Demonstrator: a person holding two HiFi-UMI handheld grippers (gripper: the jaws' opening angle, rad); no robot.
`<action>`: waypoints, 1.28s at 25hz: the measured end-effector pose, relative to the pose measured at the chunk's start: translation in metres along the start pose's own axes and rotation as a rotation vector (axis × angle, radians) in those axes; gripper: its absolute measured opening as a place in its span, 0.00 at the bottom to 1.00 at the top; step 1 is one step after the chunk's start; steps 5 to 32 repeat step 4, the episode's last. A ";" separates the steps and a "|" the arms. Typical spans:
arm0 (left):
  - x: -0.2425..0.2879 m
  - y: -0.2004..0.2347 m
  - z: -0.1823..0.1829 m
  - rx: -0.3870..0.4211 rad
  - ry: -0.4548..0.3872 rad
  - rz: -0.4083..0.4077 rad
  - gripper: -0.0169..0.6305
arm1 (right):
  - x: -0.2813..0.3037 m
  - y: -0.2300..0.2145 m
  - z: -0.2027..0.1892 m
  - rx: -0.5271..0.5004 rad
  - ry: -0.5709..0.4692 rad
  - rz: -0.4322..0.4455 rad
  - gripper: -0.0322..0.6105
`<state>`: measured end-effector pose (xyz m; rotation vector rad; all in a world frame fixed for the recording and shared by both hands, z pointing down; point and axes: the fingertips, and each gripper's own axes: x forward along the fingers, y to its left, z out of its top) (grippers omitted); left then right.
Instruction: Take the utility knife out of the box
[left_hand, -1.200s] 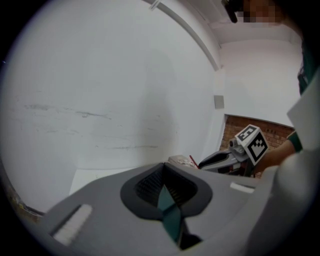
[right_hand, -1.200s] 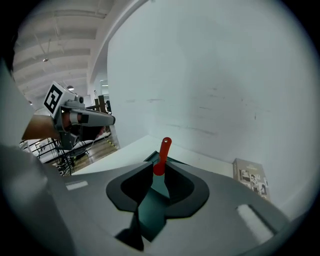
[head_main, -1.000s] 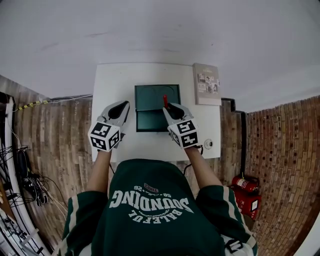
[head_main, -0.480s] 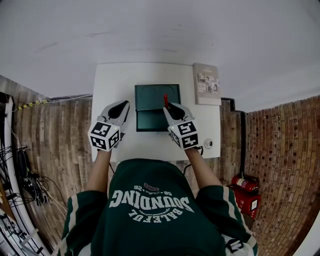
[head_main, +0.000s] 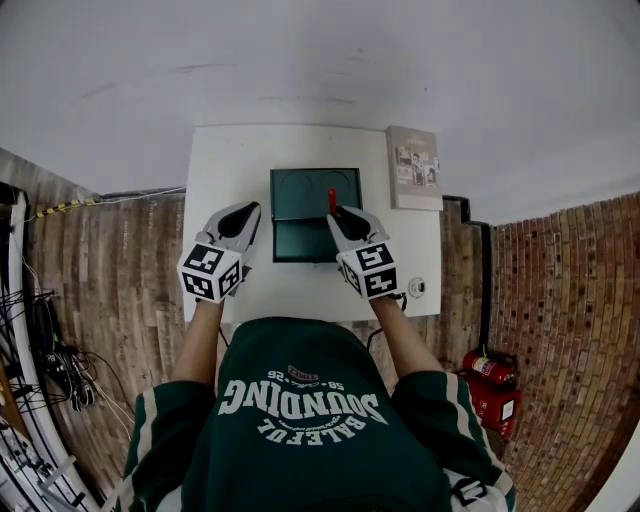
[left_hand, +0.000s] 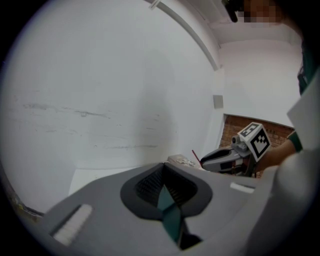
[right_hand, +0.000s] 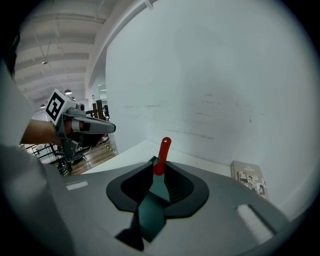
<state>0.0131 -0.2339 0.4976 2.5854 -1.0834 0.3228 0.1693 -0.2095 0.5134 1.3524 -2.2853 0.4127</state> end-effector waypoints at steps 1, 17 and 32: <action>0.000 0.000 0.000 -0.001 0.000 0.000 0.11 | 0.000 0.000 -0.001 0.001 0.001 0.000 0.16; 0.001 0.000 -0.001 -0.004 0.002 -0.001 0.11 | 0.001 0.000 -0.002 0.004 0.003 -0.001 0.16; 0.001 0.000 -0.001 -0.004 0.002 -0.001 0.11 | 0.001 0.000 -0.002 0.004 0.003 -0.001 0.16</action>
